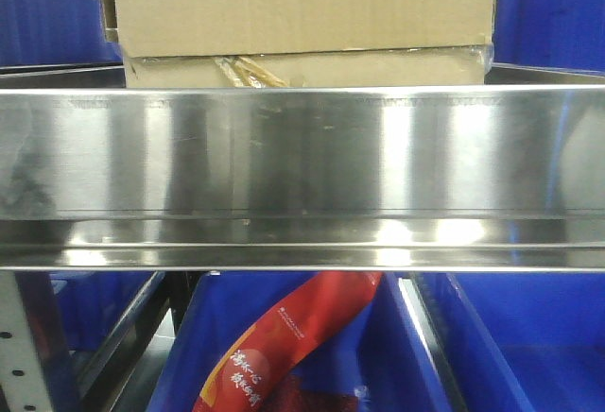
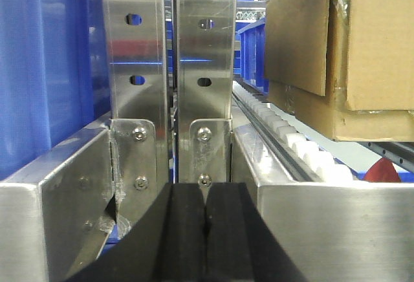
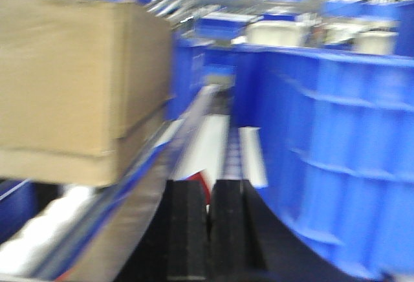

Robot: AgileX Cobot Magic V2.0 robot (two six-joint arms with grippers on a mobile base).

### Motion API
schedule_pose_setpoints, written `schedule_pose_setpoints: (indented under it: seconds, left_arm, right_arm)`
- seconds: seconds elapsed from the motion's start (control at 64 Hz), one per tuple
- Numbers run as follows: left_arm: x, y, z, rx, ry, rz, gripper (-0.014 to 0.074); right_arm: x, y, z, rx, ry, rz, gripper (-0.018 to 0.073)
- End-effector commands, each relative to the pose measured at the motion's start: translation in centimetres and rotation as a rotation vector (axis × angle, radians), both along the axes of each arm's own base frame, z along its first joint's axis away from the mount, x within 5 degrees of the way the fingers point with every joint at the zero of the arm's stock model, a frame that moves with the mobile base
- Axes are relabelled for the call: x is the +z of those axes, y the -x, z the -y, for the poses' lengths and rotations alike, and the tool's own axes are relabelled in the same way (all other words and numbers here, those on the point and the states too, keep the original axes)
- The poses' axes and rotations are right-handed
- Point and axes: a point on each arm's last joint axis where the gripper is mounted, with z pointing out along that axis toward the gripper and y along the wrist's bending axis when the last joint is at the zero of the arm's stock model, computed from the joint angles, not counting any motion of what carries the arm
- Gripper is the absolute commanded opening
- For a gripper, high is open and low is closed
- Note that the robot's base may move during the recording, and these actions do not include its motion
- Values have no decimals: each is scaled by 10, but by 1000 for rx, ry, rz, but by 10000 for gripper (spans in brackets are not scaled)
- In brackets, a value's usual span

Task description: Stack two boxes on right shelf middle

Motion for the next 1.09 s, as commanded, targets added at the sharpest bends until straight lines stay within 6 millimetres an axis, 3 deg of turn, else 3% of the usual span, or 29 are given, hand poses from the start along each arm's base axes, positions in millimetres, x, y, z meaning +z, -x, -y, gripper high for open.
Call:
schedule_pose_setpoints:
  seconds: [0.0, 0.172, 1.079]
  left_arm:
    - [2, 1, 0, 2, 6, 17, -111]
    - [2, 1, 0, 2, 6, 17, -111]
    - [2, 1, 0, 2, 6, 17, -111]
  right_arm:
    - [-16, 2, 4, -54, -28, 50, -162]
    - [-62, 1, 5, -81, -56, 29, -162]
    - [-64, 1, 5, -79, -46, -2, -162]
